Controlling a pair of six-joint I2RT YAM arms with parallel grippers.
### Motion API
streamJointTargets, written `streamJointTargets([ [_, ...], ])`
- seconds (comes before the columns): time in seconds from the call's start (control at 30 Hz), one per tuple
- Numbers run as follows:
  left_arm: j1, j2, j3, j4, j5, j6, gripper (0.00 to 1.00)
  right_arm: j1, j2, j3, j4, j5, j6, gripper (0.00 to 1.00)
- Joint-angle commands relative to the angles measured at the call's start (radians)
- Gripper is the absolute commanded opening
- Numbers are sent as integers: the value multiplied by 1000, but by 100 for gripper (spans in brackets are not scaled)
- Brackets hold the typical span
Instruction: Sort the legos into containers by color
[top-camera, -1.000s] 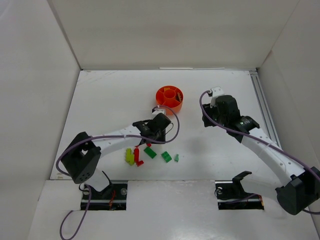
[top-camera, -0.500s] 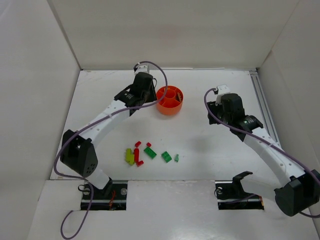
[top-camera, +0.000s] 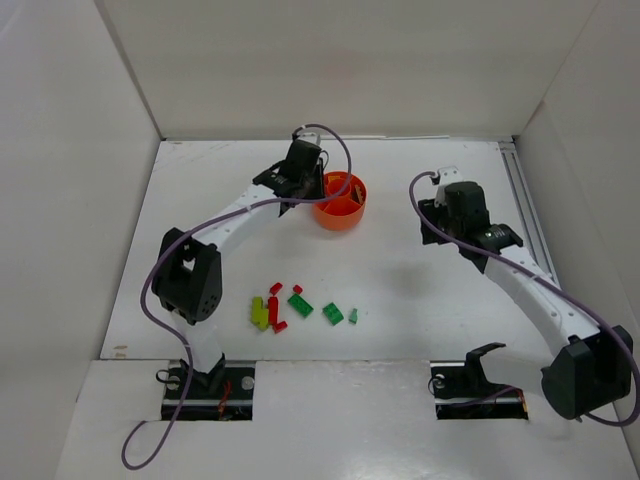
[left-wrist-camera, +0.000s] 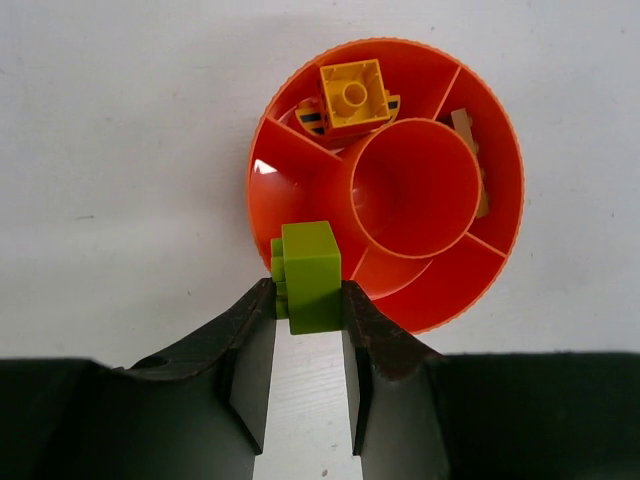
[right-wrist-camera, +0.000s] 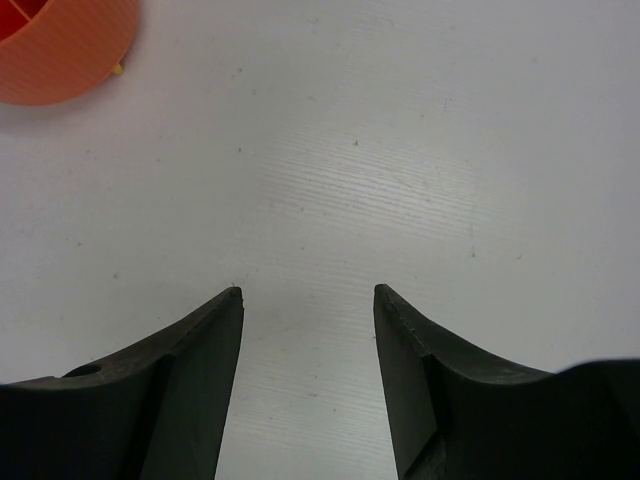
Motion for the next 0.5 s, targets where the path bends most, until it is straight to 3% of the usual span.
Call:
streamJointTargets([
  [0.0, 6, -6, 71, 31, 25, 32, 16, -3, 18, 45, 53, -15, -10, 60],
  [0.47, 6, 63, 101, 21, 36, 21, 17, -30, 27, 45, 53, -15, -28, 60],
])
